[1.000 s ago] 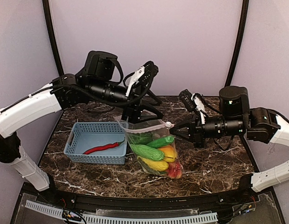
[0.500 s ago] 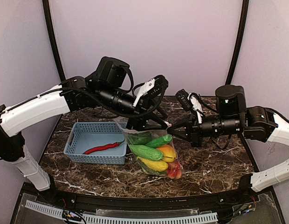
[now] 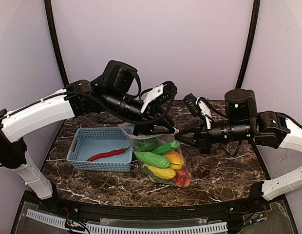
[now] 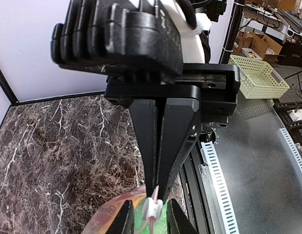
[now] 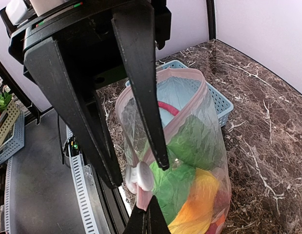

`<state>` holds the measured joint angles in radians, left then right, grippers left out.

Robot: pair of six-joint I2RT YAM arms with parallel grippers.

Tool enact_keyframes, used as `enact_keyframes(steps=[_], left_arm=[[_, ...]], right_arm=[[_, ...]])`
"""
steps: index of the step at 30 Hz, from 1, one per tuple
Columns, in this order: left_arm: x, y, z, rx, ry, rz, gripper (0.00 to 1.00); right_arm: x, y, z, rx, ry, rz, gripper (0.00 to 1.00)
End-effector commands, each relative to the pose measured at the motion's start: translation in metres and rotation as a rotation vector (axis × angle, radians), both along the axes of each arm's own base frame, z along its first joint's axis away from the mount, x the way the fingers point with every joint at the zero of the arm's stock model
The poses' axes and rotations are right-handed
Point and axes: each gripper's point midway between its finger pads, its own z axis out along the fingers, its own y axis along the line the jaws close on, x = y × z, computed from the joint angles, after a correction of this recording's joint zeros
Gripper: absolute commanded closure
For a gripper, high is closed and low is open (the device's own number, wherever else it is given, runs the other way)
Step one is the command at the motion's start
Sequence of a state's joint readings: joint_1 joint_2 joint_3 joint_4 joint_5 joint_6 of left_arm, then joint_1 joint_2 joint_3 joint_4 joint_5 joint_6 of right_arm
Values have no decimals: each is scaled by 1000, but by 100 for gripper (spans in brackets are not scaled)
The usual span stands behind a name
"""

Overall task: Place the food in the zip-top bag and seal the zipper
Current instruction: Zip the zipper of the food storage bag.

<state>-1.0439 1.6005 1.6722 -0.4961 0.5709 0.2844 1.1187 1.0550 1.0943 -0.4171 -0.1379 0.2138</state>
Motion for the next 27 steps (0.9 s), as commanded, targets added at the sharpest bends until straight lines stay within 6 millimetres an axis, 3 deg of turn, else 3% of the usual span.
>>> enact_keyframes(steps=[1, 13, 23, 27], left_arm=[[-2, -1, -1, 19, -3, -3, 78], [2, -2, -8, 44, -15, 17, 79], [3, -2, -11, 55, -19, 25, 99], [4, 0, -10, 60, -29, 35, 99]], right_arm=[[1, 4, 23, 62, -37, 3, 100], [1, 2, 23, 65, -32, -4, 100], [10, -1, 20, 57, -24, -63, 100], [21, -9, 18, 55, -16, -142, 100]])
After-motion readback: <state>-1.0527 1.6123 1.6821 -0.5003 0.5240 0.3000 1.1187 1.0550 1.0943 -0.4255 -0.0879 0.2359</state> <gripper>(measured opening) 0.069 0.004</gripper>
